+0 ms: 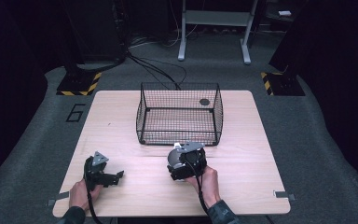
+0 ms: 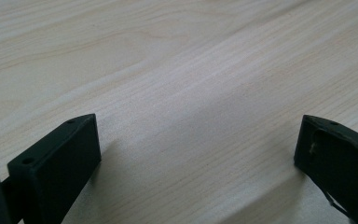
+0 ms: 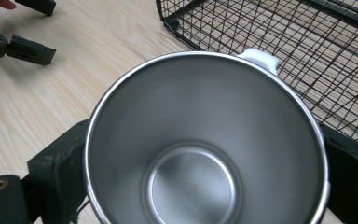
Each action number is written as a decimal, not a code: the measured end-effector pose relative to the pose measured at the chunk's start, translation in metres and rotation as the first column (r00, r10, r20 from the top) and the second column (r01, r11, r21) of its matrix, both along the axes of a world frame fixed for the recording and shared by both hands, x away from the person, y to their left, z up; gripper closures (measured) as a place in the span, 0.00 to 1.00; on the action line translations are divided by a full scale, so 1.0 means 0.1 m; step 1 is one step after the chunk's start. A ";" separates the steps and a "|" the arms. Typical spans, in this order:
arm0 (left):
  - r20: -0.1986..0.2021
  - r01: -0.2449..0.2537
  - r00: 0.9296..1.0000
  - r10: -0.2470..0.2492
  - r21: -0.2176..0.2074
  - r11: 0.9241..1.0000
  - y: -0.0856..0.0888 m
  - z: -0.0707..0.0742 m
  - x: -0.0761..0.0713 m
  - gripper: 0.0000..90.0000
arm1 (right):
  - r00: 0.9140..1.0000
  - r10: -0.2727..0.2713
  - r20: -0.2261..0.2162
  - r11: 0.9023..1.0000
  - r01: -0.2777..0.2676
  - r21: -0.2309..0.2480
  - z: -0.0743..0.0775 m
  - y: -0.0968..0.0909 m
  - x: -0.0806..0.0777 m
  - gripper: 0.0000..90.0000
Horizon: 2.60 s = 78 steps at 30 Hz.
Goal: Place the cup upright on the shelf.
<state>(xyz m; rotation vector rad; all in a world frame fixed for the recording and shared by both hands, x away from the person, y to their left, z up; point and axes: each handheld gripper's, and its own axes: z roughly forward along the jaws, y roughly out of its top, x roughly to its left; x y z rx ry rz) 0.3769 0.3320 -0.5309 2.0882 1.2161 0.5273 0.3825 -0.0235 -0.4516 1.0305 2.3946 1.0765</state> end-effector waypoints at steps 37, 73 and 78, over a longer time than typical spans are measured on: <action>0.004 -0.002 1.000 0.002 -0.002 1.000 0.00 0.00 0.00 0.00 | 1.000 -0.011 -0.019 1.000 0.011 0.006 0.23 -0.34 0.09 0.06; 0.003 -0.003 1.000 0.003 -0.003 1.000 0.00 0.00 0.00 0.00 | 1.000 0.000 -0.012 1.000 0.000 0.025 0.55 -0.45 0.19 0.07; -0.002 -0.004 1.000 0.004 -0.007 1.000 0.00 0.00 0.00 0.00 | 1.000 -0.003 -0.012 0.999 0.003 0.032 0.61 -0.47 0.20 0.07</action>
